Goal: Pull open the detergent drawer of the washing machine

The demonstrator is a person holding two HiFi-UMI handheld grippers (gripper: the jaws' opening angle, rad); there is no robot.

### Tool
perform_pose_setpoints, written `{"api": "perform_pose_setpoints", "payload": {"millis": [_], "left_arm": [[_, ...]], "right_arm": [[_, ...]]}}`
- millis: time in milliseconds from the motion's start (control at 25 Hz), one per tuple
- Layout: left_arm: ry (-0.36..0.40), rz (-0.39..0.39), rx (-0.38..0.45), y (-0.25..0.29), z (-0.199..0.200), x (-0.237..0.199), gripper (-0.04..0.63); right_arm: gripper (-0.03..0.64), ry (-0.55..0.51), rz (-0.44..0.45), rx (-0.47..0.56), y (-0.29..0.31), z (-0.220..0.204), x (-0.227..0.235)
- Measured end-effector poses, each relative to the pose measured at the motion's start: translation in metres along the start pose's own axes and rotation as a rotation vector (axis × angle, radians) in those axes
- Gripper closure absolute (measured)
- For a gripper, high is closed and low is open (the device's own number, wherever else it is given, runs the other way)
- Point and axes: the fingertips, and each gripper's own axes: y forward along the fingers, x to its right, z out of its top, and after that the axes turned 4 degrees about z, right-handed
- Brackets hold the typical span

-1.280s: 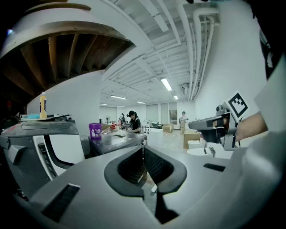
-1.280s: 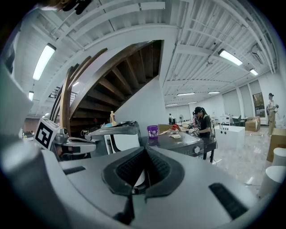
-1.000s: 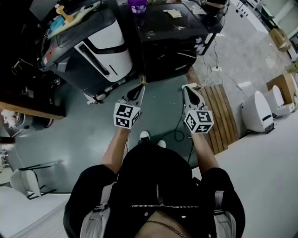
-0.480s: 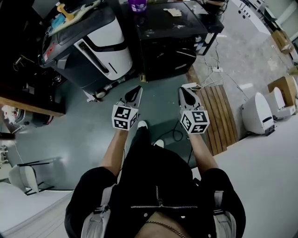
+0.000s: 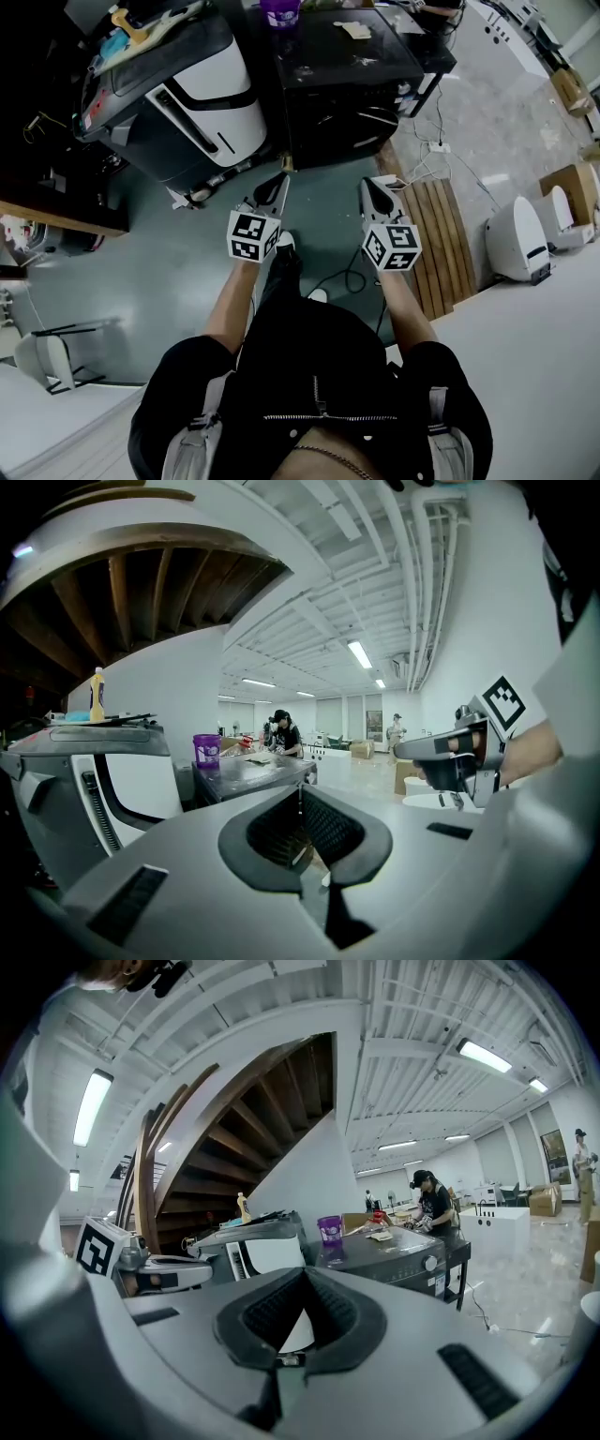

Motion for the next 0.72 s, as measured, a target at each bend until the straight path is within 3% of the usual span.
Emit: {"api": "perform_pose_setpoints", "payload": {"millis": [720], "left_arm": [[0.008,-0.113,-0.006,0.15,0.026,-0.123,0.569]], "right_arm": [[0.612,0.023,-0.094,-0.027,0.174,0.036,0.048]]}}
